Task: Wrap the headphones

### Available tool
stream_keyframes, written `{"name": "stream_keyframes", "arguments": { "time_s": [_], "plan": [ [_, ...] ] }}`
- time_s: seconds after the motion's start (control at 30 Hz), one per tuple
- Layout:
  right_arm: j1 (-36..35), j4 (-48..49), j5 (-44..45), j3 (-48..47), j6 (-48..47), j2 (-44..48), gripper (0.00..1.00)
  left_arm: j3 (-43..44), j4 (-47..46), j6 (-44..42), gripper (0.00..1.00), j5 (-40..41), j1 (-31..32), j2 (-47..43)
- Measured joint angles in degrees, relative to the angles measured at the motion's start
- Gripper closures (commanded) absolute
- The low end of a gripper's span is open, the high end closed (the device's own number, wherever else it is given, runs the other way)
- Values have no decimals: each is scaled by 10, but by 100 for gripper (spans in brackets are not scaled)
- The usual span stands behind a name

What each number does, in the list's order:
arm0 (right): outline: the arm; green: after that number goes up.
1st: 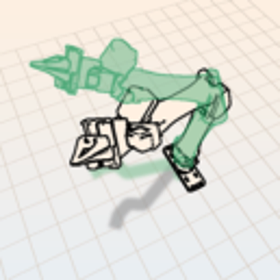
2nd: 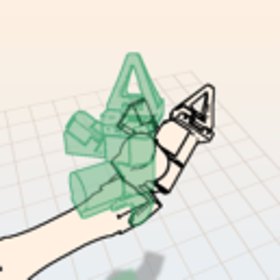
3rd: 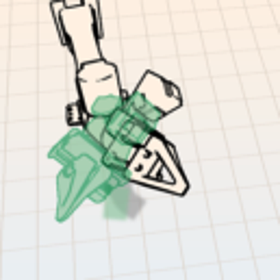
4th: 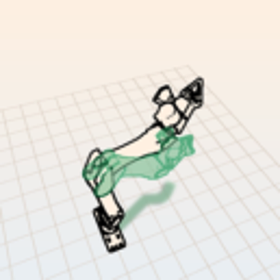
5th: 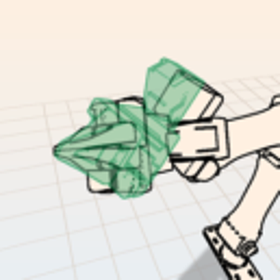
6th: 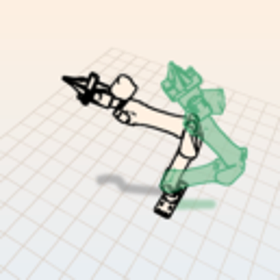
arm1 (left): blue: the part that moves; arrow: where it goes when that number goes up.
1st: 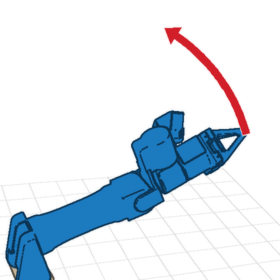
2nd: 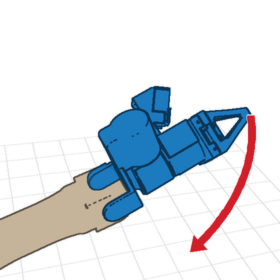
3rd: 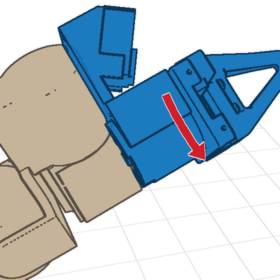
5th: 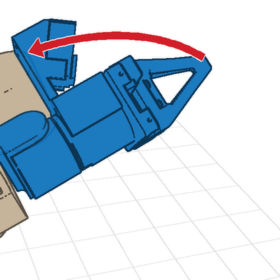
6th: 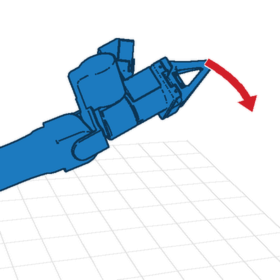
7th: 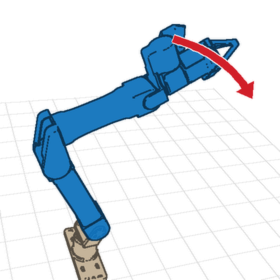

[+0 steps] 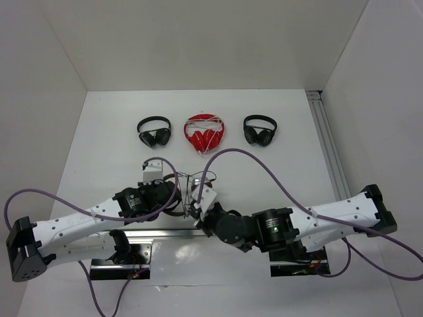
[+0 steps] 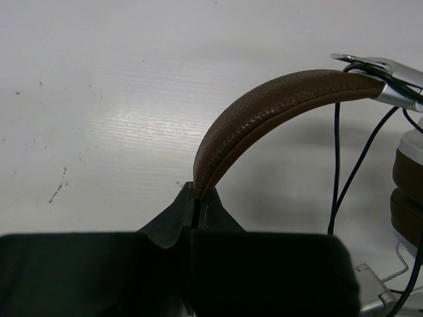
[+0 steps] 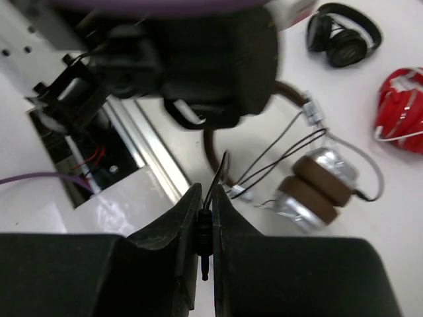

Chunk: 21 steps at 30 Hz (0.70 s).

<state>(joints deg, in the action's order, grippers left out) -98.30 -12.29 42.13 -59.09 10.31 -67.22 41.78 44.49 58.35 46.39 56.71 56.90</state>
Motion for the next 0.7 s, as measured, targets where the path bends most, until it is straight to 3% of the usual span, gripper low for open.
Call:
{"name": "stream_keyframes", "arguments": {
  "time_s": [0.23, 0.47, 0.7],
  "plan": [
    [63, -29, -23, -1, -16, 58, 100, -52, -49, -42, 100, -19, 33, -46],
    [82, -56, -45, -2, -25, 54, 100, -56, -102, -101, 100, -55, 49, -52],
    [147, -55, -63, 21, -42, 53, 100, -81, -127, -137, 100, -104, 50, -126]
  ]
}}
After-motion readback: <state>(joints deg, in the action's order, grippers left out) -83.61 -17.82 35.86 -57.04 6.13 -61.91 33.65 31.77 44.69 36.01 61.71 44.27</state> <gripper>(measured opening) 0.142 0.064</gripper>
